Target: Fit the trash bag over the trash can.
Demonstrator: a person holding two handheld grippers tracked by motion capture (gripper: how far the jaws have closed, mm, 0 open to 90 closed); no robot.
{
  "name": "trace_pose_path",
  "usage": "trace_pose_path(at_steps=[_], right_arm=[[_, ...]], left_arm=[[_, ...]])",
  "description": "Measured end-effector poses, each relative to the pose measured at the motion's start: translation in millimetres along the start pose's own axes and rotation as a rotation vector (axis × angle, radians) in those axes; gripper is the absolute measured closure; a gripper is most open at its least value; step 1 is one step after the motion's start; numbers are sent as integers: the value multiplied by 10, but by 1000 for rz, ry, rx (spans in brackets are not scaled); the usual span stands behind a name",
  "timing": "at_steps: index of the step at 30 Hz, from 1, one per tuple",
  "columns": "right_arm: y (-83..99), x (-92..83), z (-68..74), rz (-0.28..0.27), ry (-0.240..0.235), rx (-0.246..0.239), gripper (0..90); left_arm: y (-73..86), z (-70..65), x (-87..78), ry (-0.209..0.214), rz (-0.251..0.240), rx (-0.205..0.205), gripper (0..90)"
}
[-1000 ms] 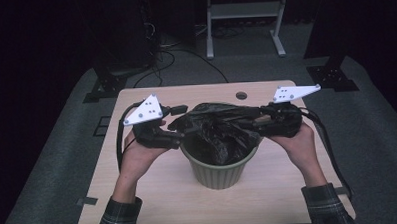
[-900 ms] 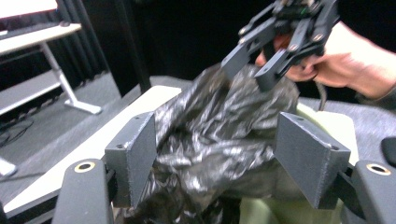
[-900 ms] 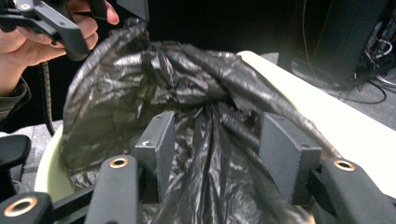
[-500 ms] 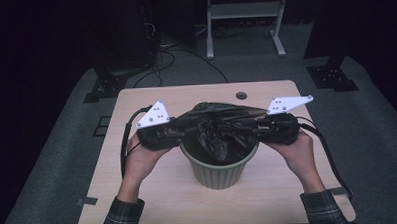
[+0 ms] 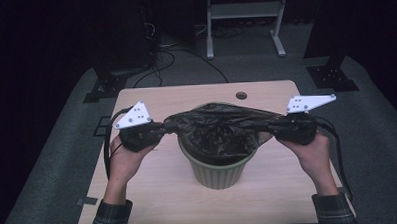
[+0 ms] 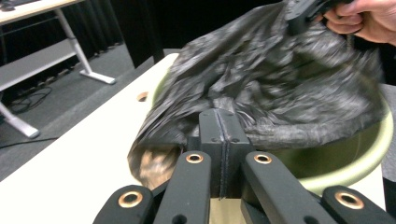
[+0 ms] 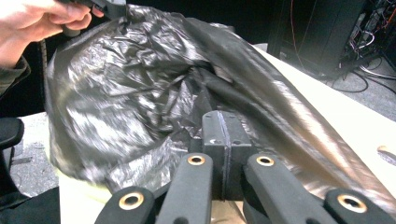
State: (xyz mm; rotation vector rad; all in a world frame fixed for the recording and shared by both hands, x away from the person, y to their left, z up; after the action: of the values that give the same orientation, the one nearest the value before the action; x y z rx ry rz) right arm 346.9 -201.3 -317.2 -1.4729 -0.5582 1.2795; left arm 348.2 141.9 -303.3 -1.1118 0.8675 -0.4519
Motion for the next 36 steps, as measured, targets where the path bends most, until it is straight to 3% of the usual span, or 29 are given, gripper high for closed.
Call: trace_pose_path(at_steps=[6, 9, 10, 13, 14, 16, 22, 25, 28, 31, 33, 36], right_arm=[[160, -160, -7, -7, 6, 32, 900], [228, -173, -2, 1, -3, 40, 900], [276, -172, 9, 5, -18, 37, 813], [263, -186, 17, -7, -25, 32, 743], [236, -201, 25, -20, -26, 27, 704], [96, -253, 67, -57, -31, 4, 657], [-156, -286, 148, -94, -23, -51, 603], [-234, -256, 111, -92, -8, -65, 587], [-249, -210, 53, -79, 3, -62, 587], [-217, -76, -73, -32, 13, -49, 597], [-195, -11, -128, -14, 25, -48, 637], [-165, 60, -187, 6, 19, -35, 811]], left_arm=[[140, 106, -84, -32, 13, -29, 897], [191, 116, -87, -23, 16, -38, 895], [213, 100, -80, -6, 11, -33, 880], [210, 71, -71, 7, 11, -24, 800], [195, 52, -69, 11, 5, -20, 800], [164, 26, -71, 18, -2, -8, 702], [38, 8, -105, 20, -45, 0, 556], [4, 23, -113, 20, -49, 5, 508], [-41, 64, -130, 14, -71, -6, 477], [-89, 115, -179, 17, -110, -26, 429], [-106, 137, -205, 5, -114, -26, 417], [-131, 177, -254, -2, -130, -26, 406]])
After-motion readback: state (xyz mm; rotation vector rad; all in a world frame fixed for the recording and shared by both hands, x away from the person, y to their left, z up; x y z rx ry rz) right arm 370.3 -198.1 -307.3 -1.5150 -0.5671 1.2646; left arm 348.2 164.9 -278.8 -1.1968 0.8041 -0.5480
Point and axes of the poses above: each handheld gripper's, and its own axes: x roughly forward along the jaws, y roughly out of its underside, z roughly to its left, the point moved 5 cm from there along x, roughly forward along the jaws, and after that the axes turned 8 degrees about -y, right-handed, at the moved point
